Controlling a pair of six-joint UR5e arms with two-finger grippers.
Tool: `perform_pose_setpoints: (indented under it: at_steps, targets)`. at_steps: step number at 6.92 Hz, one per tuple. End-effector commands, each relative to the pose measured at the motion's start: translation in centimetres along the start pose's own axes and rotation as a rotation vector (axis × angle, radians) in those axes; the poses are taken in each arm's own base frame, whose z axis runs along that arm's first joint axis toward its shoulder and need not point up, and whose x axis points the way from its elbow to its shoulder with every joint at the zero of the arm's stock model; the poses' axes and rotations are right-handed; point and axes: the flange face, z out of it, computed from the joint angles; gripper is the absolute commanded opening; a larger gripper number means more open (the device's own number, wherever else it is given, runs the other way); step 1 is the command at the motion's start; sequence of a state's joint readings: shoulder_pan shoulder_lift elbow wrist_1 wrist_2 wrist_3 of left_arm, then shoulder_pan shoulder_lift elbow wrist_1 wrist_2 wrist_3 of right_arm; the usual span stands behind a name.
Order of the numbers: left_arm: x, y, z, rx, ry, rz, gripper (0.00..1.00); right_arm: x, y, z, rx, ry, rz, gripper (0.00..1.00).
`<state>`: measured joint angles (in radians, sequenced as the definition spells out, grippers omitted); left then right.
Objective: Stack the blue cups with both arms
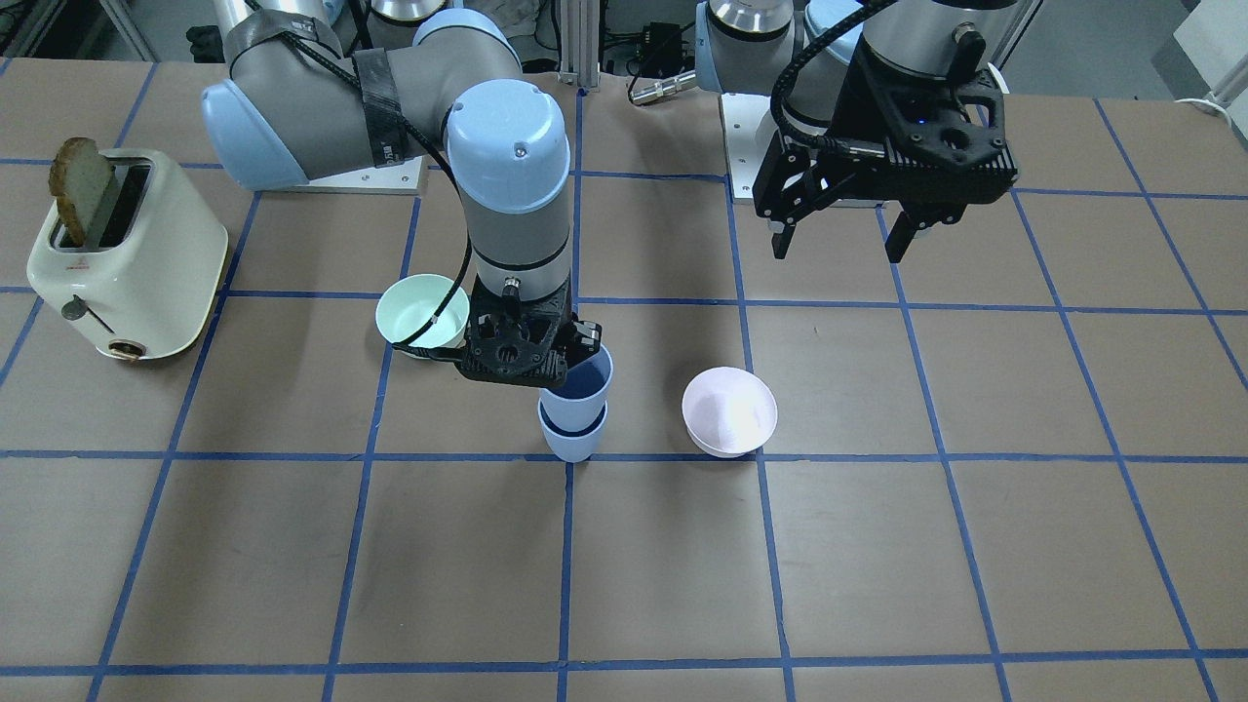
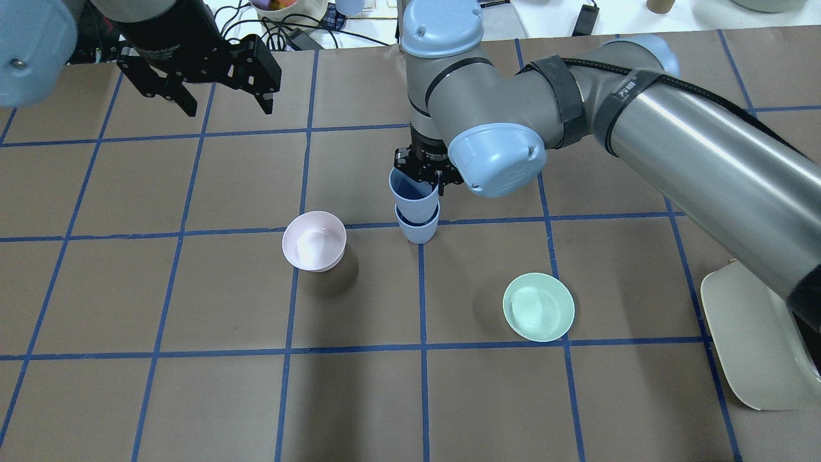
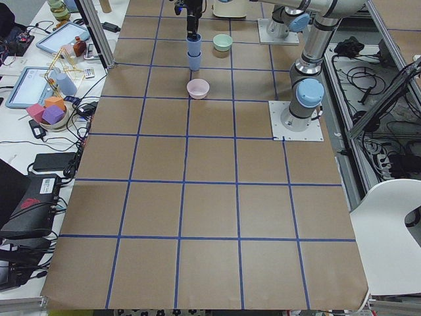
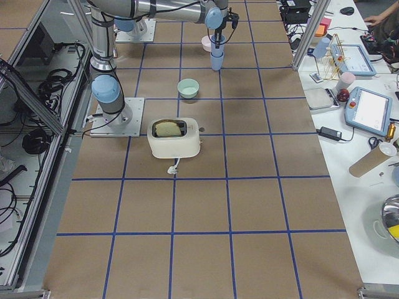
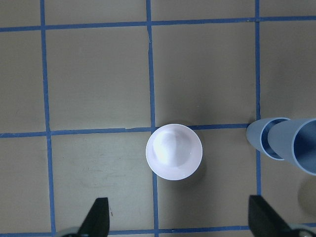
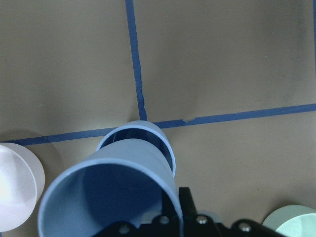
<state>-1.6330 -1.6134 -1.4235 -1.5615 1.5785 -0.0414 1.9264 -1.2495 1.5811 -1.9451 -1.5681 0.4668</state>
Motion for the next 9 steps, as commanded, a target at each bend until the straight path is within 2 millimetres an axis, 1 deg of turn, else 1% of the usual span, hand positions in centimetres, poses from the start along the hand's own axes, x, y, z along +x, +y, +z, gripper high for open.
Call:
perform_pose_setpoints:
  at_steps: [1,2,3,4,5,6,7,8,9]
  targets:
    - [0.0,0.0,0.0,0.000,0.000,0.001,1.00,0.0,-0.5,0.8,-0.001,-0.002,-0.004,0.89]
    - [0.0,0.0,-0.1,0.001,0.000,-0.001,1.00,0.8,-1.1,-0.2,0.016,-0.007,0.005,1.00]
    - [0.0,0.0,-0.1,0.001,0.000,0.001,1.00,2.4,-1.9,-2.0,0.039,-0.017,0.013,1.00]
    - [0.0,0.0,-0.1,0.001,0.000,0.001,1.00,5.5,-2.8,-4.0,0.060,-0.015,-0.068,1.00]
    - [0.0,0.0,0.0,0.000,0.000,-0.001,1.00,9.9,-3.1,-6.4,0.035,0.005,-0.111,1.00]
    - [0.0,0.0,0.0,-0.002,0.000,-0.002,1.00,14.2,-3.0,-10.0,0.051,0.002,-0.098,1.00]
    - [0.1,-0.1,0.2,-0.004,0.003,-0.007,1.00,16.0,-1.5,-12.8,0.024,0.006,-0.074,1.00]
    - [0.1,-0.1,0.3,-0.005,0.001,-0.008,1.00,16.6,-2.1,-15.2,0.030,0.008,-0.102,1.00]
    - [0.1,-0.2,0.4,-0.007,0.001,-0.008,1.00,18.4,-3.8,-16.5,0.045,0.003,-0.136,1.00]
